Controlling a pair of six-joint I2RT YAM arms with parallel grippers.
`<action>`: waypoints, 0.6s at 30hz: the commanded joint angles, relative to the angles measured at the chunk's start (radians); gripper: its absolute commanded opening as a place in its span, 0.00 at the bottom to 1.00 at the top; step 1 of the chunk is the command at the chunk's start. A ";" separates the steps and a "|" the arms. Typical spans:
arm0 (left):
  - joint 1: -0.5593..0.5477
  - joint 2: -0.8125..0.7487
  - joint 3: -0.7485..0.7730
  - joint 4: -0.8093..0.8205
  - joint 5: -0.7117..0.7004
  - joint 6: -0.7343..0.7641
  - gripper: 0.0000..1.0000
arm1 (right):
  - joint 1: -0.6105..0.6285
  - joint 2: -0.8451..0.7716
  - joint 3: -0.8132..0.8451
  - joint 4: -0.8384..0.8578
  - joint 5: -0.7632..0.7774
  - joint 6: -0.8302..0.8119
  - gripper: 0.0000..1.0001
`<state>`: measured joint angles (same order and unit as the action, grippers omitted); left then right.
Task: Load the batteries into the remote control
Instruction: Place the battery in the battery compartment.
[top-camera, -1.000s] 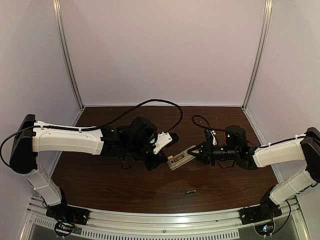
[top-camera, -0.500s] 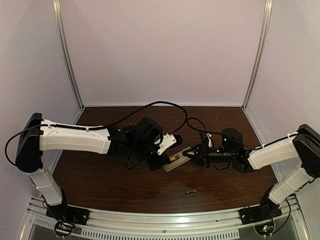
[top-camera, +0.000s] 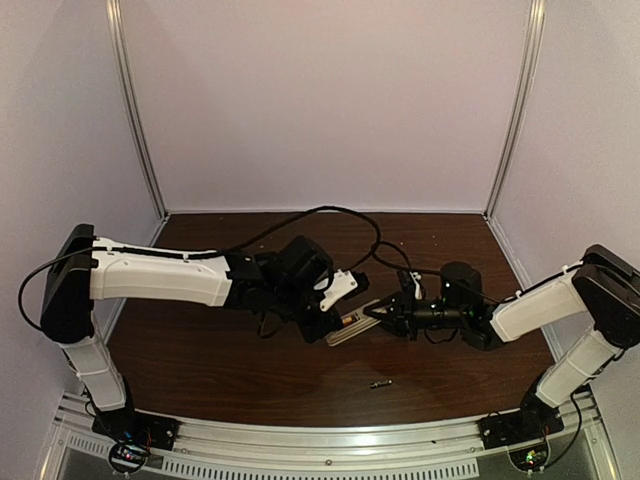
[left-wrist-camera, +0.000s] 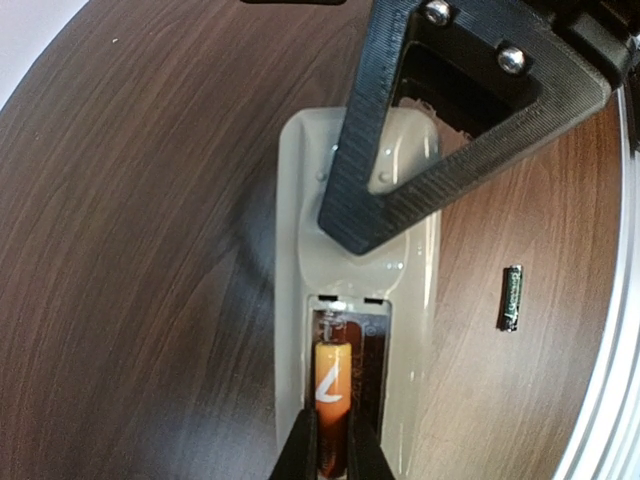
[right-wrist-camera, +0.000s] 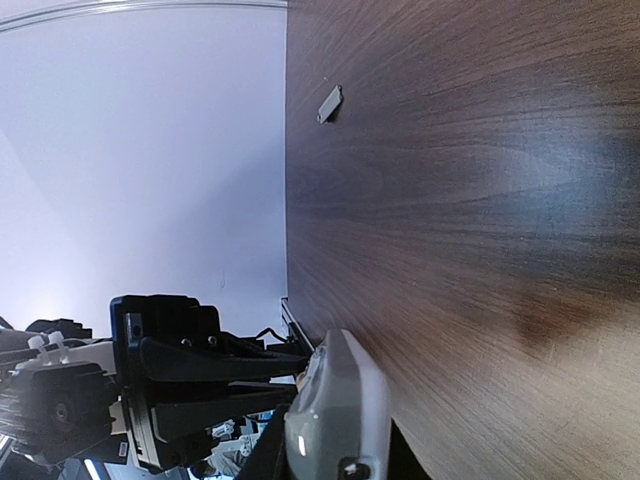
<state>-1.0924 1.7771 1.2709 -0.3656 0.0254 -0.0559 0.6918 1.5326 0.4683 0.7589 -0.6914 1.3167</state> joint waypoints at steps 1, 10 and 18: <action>-0.004 0.022 0.028 -0.030 -0.008 0.014 0.09 | 0.011 -0.002 -0.002 0.121 -0.016 0.035 0.00; -0.004 0.029 0.044 -0.032 0.001 0.021 0.20 | 0.011 0.007 -0.009 0.143 -0.021 0.049 0.00; -0.004 -0.002 0.034 -0.019 0.008 0.013 0.38 | 0.011 0.009 -0.018 0.145 -0.025 0.050 0.00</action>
<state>-1.0920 1.7859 1.3014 -0.3763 0.0193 -0.0441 0.6964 1.5379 0.4572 0.8276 -0.7101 1.3605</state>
